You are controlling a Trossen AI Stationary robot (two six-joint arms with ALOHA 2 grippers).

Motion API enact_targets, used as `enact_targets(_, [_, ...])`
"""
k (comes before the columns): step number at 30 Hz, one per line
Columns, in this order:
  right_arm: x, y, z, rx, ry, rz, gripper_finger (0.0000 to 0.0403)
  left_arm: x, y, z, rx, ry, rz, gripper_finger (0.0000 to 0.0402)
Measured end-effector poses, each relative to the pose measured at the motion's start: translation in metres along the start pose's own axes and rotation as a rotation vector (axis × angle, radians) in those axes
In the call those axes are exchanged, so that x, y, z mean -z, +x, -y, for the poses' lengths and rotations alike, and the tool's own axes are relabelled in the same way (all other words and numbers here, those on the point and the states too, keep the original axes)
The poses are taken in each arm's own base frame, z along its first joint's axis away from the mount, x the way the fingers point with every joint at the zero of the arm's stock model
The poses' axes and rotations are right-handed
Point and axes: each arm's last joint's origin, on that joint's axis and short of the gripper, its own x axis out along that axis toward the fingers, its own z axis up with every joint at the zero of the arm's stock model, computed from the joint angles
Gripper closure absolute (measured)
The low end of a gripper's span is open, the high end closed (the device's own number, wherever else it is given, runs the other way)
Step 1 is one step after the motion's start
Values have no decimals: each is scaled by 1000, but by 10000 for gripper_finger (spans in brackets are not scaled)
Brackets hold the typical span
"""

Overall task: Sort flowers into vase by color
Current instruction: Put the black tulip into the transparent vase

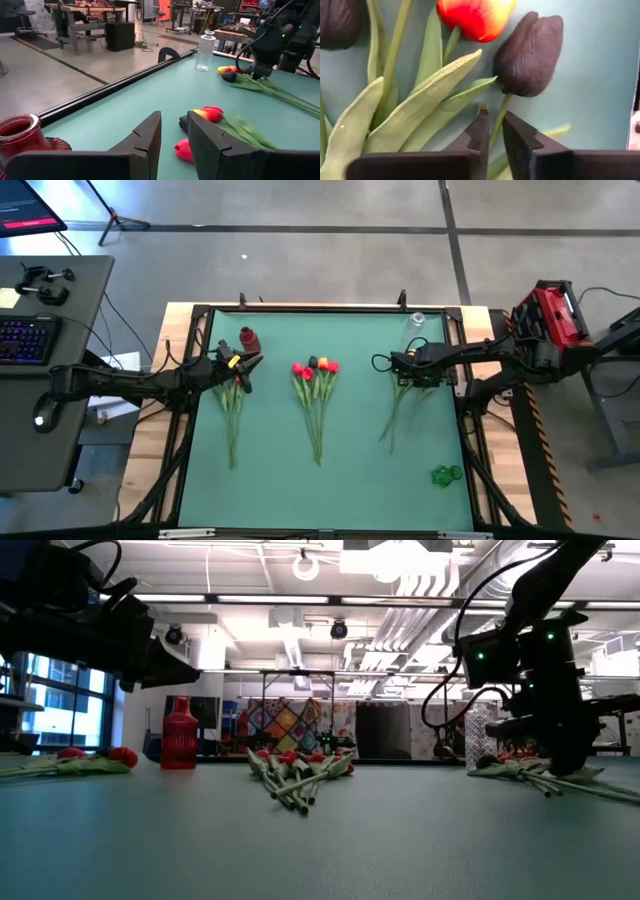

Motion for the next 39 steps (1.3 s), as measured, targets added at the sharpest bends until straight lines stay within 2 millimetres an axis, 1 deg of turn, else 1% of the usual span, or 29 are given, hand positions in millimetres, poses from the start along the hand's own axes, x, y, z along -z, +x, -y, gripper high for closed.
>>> enact_targets(2, [1, 0, 6, 46, -23, -7, 396, 0, 0, 0, 0, 0, 0, 322])
enact_targets(4, [3, -2, 12, 79, -25, -18, 394, 0, 0, 0, 0, 0, 0, 322])
enact_targets(6, [5, -6, 15, 72, -29, -9, 398, 0, 0, 0, 0, 0, 1, 322])
enact_targets(14, [15, -29, 24, -90, -8, 128, 402, -1, 0, 0, 1, -20, 9, 322])
enact_targets(18, [20, -43, 33, -195, 24, 211, 402, -1, 0, 0, 1, -19, 8, 322])
enact_targets(22, [24, -57, 43, -292, 3, 298, 402, -1, 0, 0, 1, -20, 9, 322])
enact_targets(26, [25, -79, 57, -360, -15, 432, 402, -2, 0, 0, 2, -25, 16, 322])
enact_targets(31, [18, -117, 72, -444, 5, 707, 403, -2, 0, 0, -3, -41, 17, 322])
enact_targets(34, [11, -140, 78, -440, 14, 876, 403, -2, 0, 0, -3, -44, 24, 322])
enact_targets(39, [0, -179, 88, -406, 51, 1075, 403, -3, 0, 0, -2, -51, 32, 322])
